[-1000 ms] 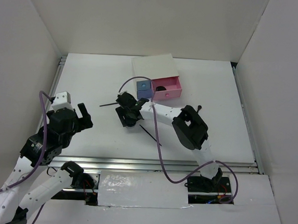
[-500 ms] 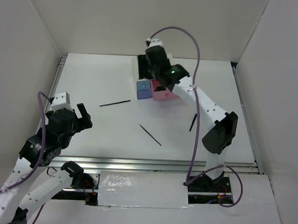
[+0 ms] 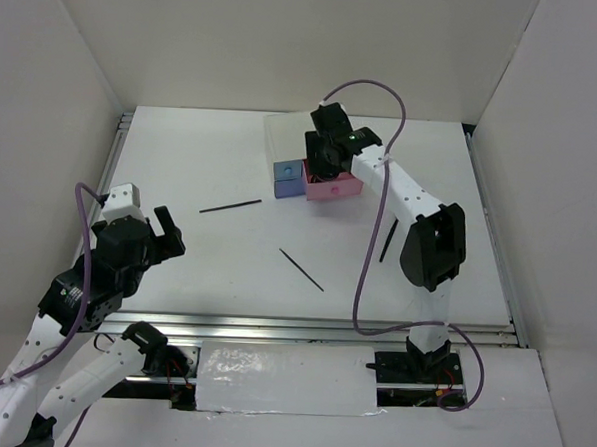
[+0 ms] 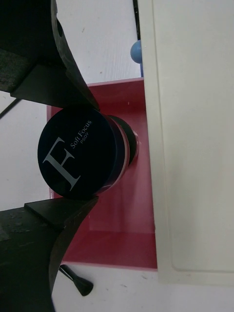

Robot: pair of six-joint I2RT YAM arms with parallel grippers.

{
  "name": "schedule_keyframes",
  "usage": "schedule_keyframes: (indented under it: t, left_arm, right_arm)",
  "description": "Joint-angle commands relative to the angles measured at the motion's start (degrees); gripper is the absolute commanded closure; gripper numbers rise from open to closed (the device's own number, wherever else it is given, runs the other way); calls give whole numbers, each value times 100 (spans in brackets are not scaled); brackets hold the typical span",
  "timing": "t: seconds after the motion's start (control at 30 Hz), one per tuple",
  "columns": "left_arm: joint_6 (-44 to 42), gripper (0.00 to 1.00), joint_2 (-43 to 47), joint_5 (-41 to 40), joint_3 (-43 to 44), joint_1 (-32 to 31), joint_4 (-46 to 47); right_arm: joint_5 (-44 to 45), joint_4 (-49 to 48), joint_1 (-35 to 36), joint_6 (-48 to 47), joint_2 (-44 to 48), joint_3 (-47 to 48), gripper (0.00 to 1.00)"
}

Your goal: Organize the makeup

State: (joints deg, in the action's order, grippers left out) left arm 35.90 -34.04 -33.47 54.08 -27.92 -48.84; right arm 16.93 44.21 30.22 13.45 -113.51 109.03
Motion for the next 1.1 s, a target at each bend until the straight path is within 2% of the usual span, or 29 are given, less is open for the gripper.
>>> schedule_keyframes:
  t: [0.0, 0.17, 0.27, 0.33, 0.4, 0.53, 0.6, 0.63, 0.67, 0.7, 0.73, 0.77, 0.8, 0.87, 0.93, 1.07]
  left_arm:
    - [-153, 1, -32, 25, 32, 32, 191]
    - [-145, 0, 12, 8, 23, 24, 199]
    - [-145, 1, 12, 16, 23, 32, 199]
    - [-145, 1, 3, 16, 23, 32, 199]
    - [-153, 1, 29, 16, 23, 24, 191]
    - [-153, 1, 38, 25, 14, 32, 208]
    - [-153, 1, 47, 16, 23, 32, 199]
    - [-145, 1, 47, 16, 23, 32, 199]
    - [-145, 1, 55, 8, 23, 32, 182]
    - [-136, 1, 56, -1, 23, 32, 190]
    - [-136, 1, 82, -10, 23, 32, 182]
    - [-136, 1, 82, 7, 23, 32, 190]
    - [-145, 1, 99, 16, 14, 24, 199]
    - [-154, 1, 100, 42, 14, 24, 217]
    - [-180, 1, 47, 51, 14, 32, 217]
    - [-154, 1, 3, 43, 23, 41, 191]
  right_arm:
    - [-242, -175, 19, 105, 137, -119, 41]
    - [-269, -61, 19, 105, -135, 83, 36]
    - [-243, -17, 11, 96, -232, 223, 27]
    - [-216, 35, 19, 87, -241, 302, 11]
    - [-199, 53, 19, 87, -189, 329, 0]
    - [-41, 106, 19, 140, 83, 312, 0]
    - [-23, -42, 19, 236, 539, -73, 1]
    - [-40, -226, 19, 367, 802, -371, 4]
    - [-49, -446, 11, 456, 1431, -1209, 9]
    - [-49, -1005, 19, 648, 1768, -1670, 22]
    - [-49, -1306, 11, 754, 2476, -2162, 27]
    - [-58, -1570, 2, 860, 2805, -3081, 36]
    - [-58, -2069, 2, 956, 3078, -3481, 49]
    - [-23, -2641, -7, 1351, 3686, -4516, 100]
    - [-14, -2995, -68, 1642, 3836, -5195, 100]
    - [-487, -3629, -401, 2116, 3294, -5472, 100]
